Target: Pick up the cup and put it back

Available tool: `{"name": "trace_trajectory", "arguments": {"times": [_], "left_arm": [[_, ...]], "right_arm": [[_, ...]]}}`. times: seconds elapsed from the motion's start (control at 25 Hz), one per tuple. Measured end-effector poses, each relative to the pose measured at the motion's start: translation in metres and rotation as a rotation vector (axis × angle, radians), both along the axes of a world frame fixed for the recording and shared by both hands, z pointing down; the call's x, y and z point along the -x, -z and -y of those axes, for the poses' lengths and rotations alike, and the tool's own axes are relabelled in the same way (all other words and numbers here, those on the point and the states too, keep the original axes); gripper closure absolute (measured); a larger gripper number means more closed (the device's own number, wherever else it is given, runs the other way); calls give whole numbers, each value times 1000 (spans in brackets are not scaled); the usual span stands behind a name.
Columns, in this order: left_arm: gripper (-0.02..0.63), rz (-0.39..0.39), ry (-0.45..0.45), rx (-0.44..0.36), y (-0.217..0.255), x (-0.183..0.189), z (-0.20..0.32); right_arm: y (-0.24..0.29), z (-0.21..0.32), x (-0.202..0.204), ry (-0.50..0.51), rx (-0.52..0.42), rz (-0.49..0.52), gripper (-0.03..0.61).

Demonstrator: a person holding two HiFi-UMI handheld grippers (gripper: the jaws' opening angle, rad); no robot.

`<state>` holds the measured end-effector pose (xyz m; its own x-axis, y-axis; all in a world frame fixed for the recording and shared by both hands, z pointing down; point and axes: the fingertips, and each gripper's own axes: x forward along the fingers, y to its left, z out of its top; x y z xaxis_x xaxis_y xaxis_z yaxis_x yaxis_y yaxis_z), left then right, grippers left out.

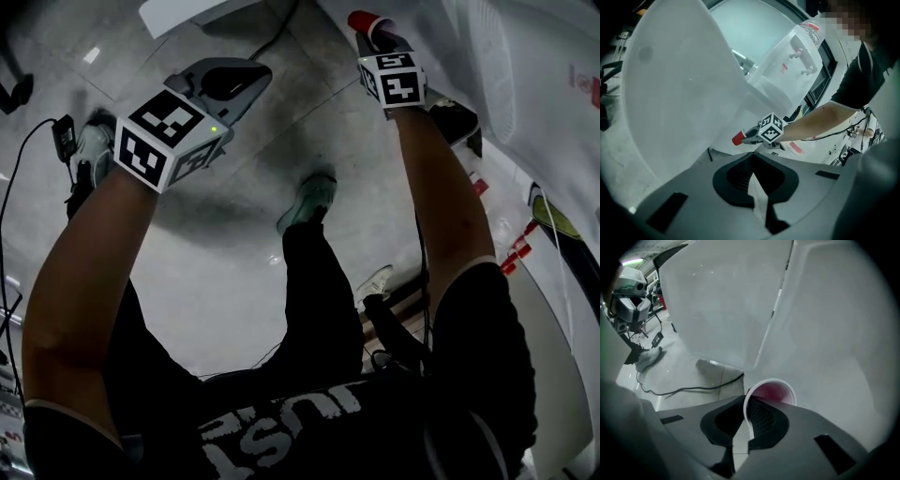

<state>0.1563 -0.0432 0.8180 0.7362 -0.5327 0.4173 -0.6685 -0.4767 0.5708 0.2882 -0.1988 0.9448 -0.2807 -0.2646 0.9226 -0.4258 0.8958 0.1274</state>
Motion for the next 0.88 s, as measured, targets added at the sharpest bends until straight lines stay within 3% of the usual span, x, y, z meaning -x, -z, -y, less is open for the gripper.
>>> {"name": "trace_trajectory", "arguments": {"times": [0.28, 0.76, 0.88], "left_arm": [[605, -11, -3, -3, -5, 0, 5], [605, -12, -5, 8, -9, -1, 2], [604, -24, -6, 7, -5, -4, 2]], "right_arm": [[-26, 41, -31, -33, -46, -131, 535], [-34, 71, -41, -49, -116, -222, 533], [-27, 73, -40, -50, -141, -224, 460]]}}
